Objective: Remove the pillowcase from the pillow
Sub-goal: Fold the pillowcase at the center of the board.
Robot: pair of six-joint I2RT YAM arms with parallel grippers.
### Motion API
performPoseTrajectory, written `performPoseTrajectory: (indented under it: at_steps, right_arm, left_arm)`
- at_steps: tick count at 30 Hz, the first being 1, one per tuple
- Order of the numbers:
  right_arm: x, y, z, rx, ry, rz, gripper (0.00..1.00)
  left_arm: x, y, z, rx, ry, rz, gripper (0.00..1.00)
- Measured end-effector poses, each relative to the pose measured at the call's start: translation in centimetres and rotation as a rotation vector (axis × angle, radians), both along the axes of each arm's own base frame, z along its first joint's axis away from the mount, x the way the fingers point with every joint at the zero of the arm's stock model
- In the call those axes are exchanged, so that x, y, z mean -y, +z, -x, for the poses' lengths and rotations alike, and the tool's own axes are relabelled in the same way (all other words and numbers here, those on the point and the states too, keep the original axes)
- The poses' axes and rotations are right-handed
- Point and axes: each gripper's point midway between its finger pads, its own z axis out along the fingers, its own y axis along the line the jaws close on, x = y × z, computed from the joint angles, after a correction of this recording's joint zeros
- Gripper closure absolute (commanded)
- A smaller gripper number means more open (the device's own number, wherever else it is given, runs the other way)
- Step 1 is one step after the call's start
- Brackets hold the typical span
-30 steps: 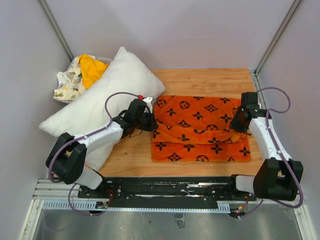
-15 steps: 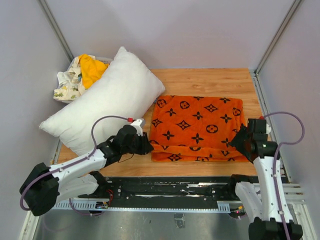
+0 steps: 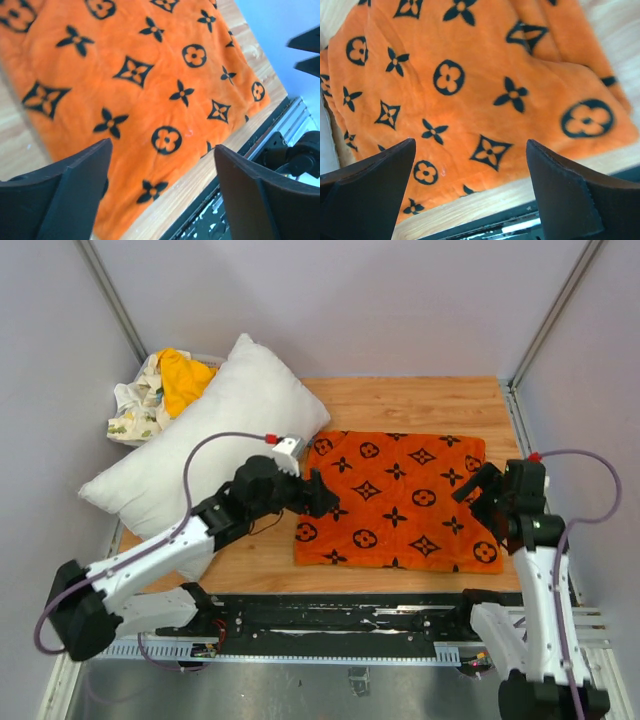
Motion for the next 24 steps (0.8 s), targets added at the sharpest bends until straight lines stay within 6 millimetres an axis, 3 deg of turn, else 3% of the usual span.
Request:
performPoseTrajectory:
  at_steps: [3, 7, 9, 11, 16, 20, 24]
  right_arm:
    - [-1.4, -2.2, -3.4, -0.086, 0.070, -0.074, 0.19]
    - [-1.6, -5.9, -6.1, -0.227, 0.102, -0.103, 0.31]
    - [-1.1, -6.2, -7.5, -0.241, 0.111, -0.084, 0.39]
    - [0.0, -5.5, -9.1, -0.200, 0.106, -0.067, 0.45]
    - [7.0, -4.3, -13.1, -0.042, -0.028, -0.081, 0.53]
    - [10.3, -6.7, -15.4, -0.010, -0.064, -0.120, 0.57]
    - [9.7, -10.9, -17.1, -0.051, 0.007, -0.183, 0.59]
  left_arm:
    - [3.5, 0.2, -2.3, -0.004, -0.063, -0.021, 0.25]
    - [6.1, -5.1, -3.5, -0.108, -0.130, -0.104, 0.25]
    - [6.4, -7.5, -3.4, -0.153, -0.148, -0.146, 0.24]
    - [6.6, -8.4, -3.5, -0.169, -0.162, -0.166, 0.24]
    - [7.7, -8.0, -4.9, -0.159, -0.203, -0.153, 0.24]
    - [6.8, -8.9, -5.9, -0.183, -0.204, -0.153, 0.24]
    - [5.8, -9.6, -6.5, -0.210, -0.194, -0.153, 0.23]
